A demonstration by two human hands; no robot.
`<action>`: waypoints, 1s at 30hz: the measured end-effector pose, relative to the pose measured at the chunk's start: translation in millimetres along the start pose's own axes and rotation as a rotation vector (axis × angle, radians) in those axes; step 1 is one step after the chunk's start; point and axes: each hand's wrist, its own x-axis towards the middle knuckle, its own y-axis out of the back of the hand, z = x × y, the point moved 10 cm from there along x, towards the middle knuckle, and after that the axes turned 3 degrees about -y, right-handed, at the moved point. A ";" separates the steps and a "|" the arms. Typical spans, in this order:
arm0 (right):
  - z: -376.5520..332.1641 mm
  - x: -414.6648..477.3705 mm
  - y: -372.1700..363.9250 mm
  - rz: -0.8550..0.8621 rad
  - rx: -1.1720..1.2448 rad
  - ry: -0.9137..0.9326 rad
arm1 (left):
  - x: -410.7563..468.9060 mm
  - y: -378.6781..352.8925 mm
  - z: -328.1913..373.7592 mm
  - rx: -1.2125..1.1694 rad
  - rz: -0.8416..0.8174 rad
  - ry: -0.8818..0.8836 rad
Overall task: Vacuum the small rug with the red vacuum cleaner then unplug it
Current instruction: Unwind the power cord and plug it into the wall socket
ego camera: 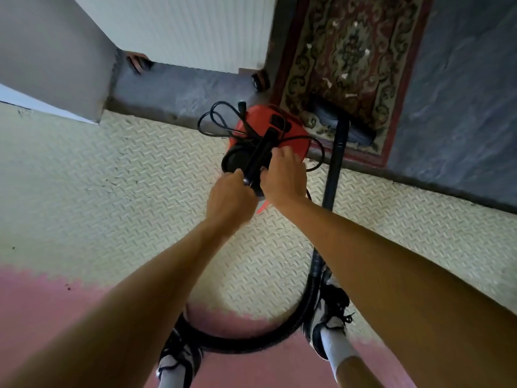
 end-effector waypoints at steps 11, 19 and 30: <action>30.9 14.1 3.1 -0.022 -0.062 -0.084 | -2.9 1.6 23.8 0.310 0.006 -0.245; 106.6 -33.3 11.5 -0.043 -0.100 -0.122 | -1.9 2.0 62.6 0.333 -0.008 -0.299; 140.4 -23.9 9.2 -0.155 -0.144 -0.160 | 12.6 -30.9 94.7 0.426 -0.032 -0.352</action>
